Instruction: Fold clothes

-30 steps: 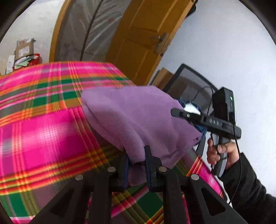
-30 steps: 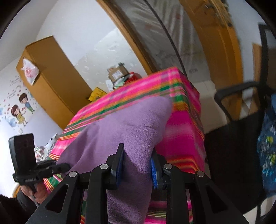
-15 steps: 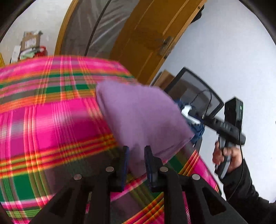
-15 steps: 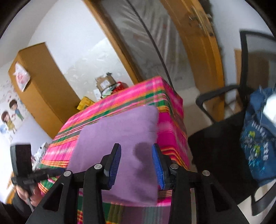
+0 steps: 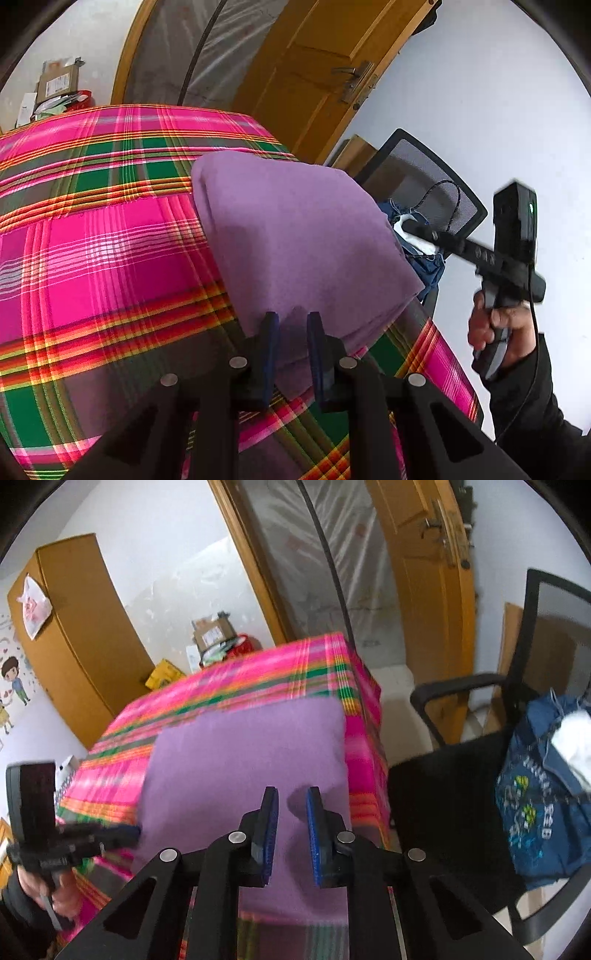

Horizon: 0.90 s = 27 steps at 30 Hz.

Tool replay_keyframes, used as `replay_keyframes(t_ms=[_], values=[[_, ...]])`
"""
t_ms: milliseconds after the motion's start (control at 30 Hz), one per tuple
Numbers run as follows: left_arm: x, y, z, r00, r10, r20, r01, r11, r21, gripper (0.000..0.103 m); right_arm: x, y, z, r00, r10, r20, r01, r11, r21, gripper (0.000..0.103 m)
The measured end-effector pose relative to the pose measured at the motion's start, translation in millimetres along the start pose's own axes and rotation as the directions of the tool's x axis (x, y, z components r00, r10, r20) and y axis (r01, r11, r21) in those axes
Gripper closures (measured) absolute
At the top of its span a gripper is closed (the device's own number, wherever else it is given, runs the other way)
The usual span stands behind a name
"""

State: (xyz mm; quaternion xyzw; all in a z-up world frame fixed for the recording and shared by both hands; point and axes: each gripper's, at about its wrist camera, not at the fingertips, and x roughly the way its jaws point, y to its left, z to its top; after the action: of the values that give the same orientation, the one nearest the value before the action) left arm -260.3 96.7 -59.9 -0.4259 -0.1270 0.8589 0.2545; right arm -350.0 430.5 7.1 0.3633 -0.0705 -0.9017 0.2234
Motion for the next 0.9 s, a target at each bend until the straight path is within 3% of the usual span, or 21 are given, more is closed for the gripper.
replay_keyframes(t_ms=[400,600,767,900], values=[[-11.8,-2.2,-5.9,0.999,0.037,0.018,-0.037,0.999,0.016,0.087,36.4,20.9,23.1,0.999,-0.038,-0.038,0.039,0.999,0.006,0.084],[-33.9,-2.7,-19.3,0.998,0.061,0.031,-0.061,0.998,0.011,0.087,37.4,80.6,19.9,1.0,0.02,-0.023,-0.023,0.991,-0.129,0.082],[-53.2,-2.8,-31.2,0.996,0.082,0.043,-0.082,0.997,0.006,0.087,83.4,127.5,29.1,0.997,0.035,-0.074,-0.051,0.974,-0.219,0.082],[-68.6,-2.9,-40.7,0.994,0.099,0.052,-0.099,0.995,0.001,0.087,129.6,134.9,31.4,0.988,-0.026,-0.15,-0.009,0.975,-0.223,0.082]])
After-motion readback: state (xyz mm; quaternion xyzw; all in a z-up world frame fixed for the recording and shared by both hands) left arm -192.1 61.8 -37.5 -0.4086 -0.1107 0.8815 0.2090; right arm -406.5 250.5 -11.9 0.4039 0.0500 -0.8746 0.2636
